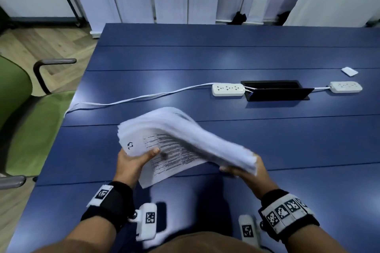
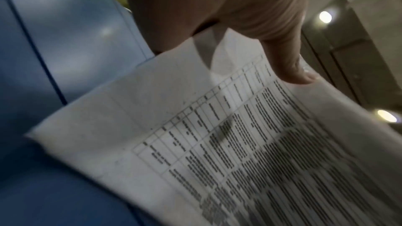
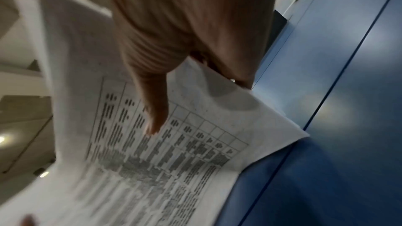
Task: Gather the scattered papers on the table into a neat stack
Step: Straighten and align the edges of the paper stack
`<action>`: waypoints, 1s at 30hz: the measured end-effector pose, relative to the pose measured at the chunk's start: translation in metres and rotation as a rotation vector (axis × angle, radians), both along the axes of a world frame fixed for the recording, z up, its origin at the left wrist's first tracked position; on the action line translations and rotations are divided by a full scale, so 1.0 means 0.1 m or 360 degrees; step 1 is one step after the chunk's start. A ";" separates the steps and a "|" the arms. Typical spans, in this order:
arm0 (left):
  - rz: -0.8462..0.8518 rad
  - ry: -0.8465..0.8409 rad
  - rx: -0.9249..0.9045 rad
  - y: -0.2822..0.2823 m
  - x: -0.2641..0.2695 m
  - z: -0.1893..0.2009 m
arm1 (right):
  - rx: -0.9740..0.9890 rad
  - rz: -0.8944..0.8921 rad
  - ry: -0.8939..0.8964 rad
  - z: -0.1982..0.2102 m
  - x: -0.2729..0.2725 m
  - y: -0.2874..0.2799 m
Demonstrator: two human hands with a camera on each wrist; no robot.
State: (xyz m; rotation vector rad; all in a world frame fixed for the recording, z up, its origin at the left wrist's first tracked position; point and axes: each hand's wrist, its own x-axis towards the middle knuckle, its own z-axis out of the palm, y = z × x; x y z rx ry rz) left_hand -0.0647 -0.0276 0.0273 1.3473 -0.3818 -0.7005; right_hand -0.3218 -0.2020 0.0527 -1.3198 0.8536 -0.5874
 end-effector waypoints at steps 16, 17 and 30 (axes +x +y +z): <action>-0.0211 -0.0018 0.0257 0.04 -0.13 0.04 | -0.1256 0.0194 0.1160 1.02 0.11 -0.43; -0.0215 -0.0044 0.0252 0.03 -0.15 0.08 | -0.1501 0.0411 0.1452 1.10 0.26 -0.35; -0.0508 -0.0775 0.0193 0.01 0.00 1.10 | -0.2275 0.0538 0.0865 1.44 1.04 0.40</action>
